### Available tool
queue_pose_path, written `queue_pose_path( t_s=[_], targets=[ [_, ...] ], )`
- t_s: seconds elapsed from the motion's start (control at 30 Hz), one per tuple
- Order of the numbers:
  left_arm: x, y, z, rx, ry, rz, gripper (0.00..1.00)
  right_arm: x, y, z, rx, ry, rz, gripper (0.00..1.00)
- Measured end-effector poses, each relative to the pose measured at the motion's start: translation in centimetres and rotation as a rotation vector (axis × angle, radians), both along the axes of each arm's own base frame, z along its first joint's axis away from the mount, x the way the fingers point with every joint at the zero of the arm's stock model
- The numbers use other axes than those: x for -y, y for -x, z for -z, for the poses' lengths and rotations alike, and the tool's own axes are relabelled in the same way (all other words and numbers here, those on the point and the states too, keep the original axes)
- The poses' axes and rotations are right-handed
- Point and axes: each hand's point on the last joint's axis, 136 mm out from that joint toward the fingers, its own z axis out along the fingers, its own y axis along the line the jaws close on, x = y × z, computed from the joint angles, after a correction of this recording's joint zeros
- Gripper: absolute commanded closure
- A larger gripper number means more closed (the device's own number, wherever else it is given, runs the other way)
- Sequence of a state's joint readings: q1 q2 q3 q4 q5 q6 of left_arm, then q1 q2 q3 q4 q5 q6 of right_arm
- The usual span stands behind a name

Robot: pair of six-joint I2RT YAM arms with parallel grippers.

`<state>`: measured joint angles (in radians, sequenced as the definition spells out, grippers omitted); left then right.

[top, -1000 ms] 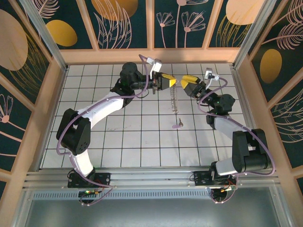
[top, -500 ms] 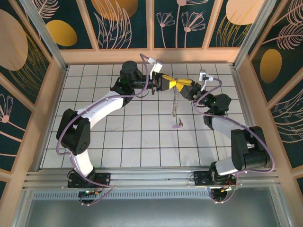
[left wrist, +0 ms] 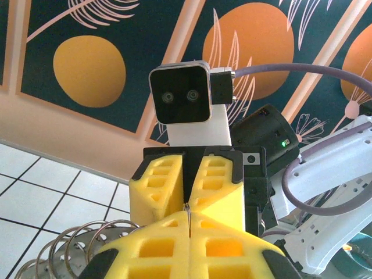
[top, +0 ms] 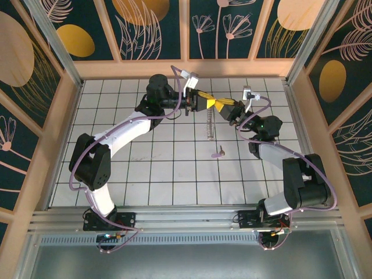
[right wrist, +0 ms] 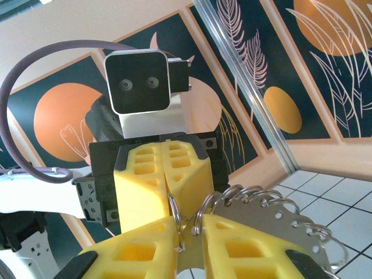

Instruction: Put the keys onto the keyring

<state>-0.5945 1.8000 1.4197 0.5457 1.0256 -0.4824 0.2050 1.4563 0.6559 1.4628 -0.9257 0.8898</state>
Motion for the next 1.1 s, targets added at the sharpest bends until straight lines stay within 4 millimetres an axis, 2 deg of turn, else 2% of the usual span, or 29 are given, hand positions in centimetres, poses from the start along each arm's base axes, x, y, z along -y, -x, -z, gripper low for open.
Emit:
queue_pose_path(
  t_s=[0.1, 0.33, 0.47, 0.53, 0.6, 0.7, 0.83, 1.1],
  targets=[
    [0.0, -0.1, 0.0, 0.0, 0.0, -0.002, 1.0, 0.0, 0.1, -0.3, 0.012, -0.002, -0.004, 1.0],
    [-0.2, -0.1, 0.0, 0.002, 0.001, 0.002, 1.0, -0.1, 0.3, -0.4, 0.022, -0.003, -0.014, 1.0],
    [-0.2, -0.4, -0.2, 0.002, 0.016, -0.022, 0.63, 0.1, 0.0, -0.6, 0.02, -0.015, 0.004, 1.0],
    [-0.3, -0.8, -0.2, -0.014, 0.029, -0.069, 0.52, 0.3, -0.4, -0.7, 0.015, -0.029, 0.027, 1.0],
    [-0.7, -1.2, 0.0, -0.035, 0.046, -0.128, 0.47, 0.5, -0.6, -0.8, 0.012, -0.041, 0.045, 1.0],
    [-1.8, -1.8, 0.0, -0.081, 0.085, -0.226, 0.46, 0.8, -0.9, -0.9, 0.003, -0.06, 0.066, 1.0],
    [-3.2, -2.4, -1.0, -0.119, 0.171, -0.327, 0.47, 1.1, -1.1, -1.4, 0.003, -0.09, 0.086, 1.0],
    [-3.9, -2.7, -3.0, -0.17, 0.305, -0.337, 0.58, 0.8, -1.0, -2.0, 0.001, -0.137, 0.106, 1.0]
  ],
)
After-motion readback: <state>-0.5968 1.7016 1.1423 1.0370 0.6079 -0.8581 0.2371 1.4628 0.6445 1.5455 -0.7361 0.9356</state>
